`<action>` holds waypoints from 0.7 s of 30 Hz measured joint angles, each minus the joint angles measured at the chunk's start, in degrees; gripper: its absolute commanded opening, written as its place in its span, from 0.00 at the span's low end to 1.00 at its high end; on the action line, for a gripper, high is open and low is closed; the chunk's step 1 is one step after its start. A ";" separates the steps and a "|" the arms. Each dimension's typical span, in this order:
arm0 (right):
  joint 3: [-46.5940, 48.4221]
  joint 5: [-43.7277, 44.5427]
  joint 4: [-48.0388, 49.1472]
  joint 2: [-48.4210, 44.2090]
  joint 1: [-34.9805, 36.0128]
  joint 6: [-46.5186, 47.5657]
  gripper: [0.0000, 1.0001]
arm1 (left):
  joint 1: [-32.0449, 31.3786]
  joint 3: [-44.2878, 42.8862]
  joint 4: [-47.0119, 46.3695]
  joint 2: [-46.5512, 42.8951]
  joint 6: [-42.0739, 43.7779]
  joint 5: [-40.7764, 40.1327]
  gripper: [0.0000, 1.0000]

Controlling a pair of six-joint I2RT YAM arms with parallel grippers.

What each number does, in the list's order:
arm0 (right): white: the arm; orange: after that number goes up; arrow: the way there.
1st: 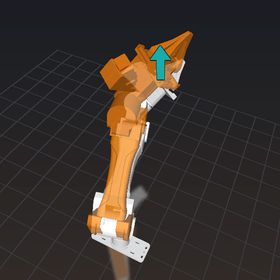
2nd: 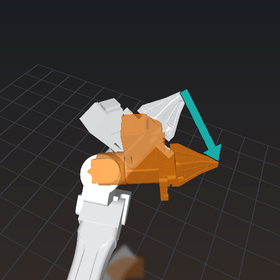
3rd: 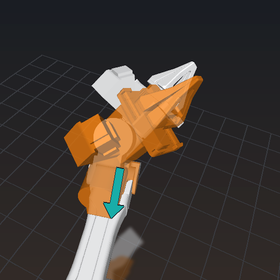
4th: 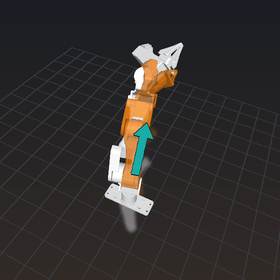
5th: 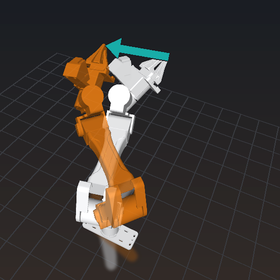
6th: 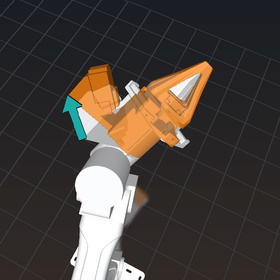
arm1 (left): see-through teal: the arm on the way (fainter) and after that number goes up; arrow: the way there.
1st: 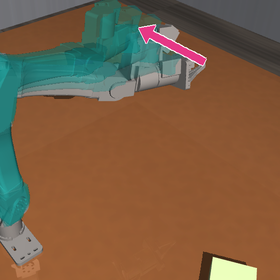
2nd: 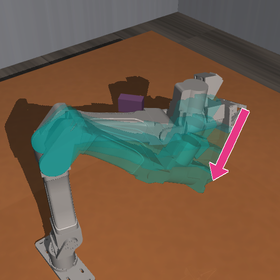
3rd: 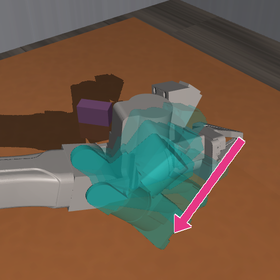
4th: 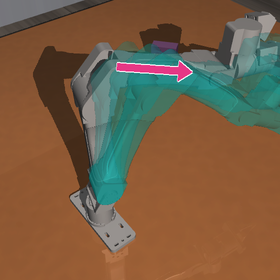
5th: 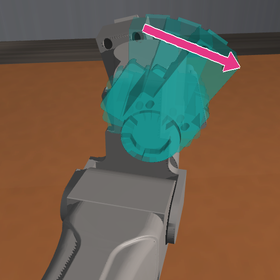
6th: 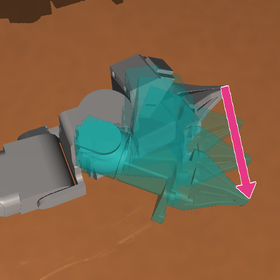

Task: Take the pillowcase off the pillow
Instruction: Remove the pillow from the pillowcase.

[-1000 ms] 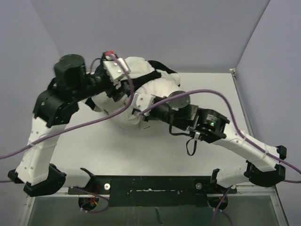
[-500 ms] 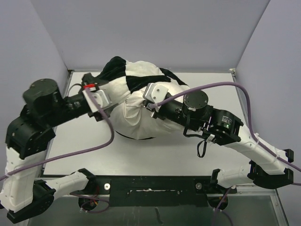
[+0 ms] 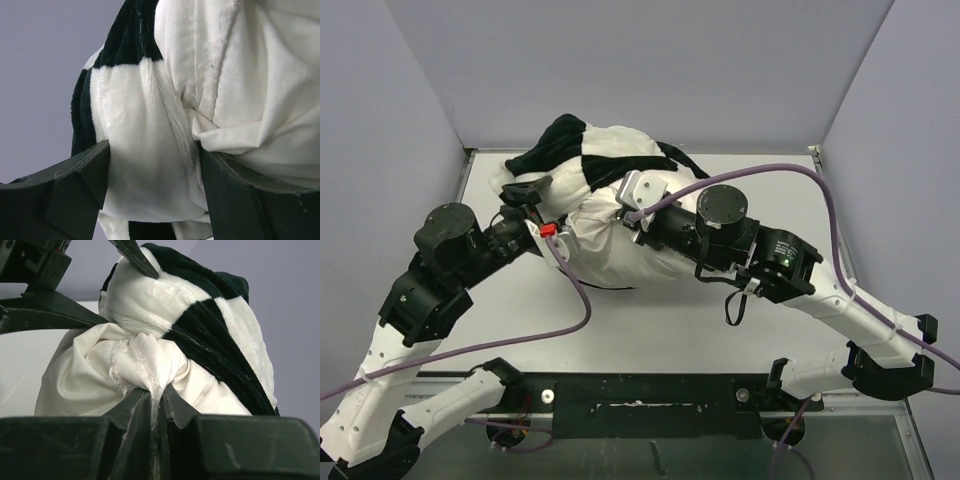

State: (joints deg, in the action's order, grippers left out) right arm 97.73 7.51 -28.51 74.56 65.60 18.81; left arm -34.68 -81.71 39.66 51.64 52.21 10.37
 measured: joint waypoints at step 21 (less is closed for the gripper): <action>-10.49 -18.29 1.49 -3.96 -14.53 -7.15 0.00 | 1.86 -11.06 7.08 5.73 -3.41 6.49 0.71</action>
State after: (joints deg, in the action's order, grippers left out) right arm 87.24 -10.79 -27.03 70.61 51.07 11.66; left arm -32.82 -92.77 46.74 57.36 48.80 16.86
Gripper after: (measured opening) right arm 0.075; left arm 0.715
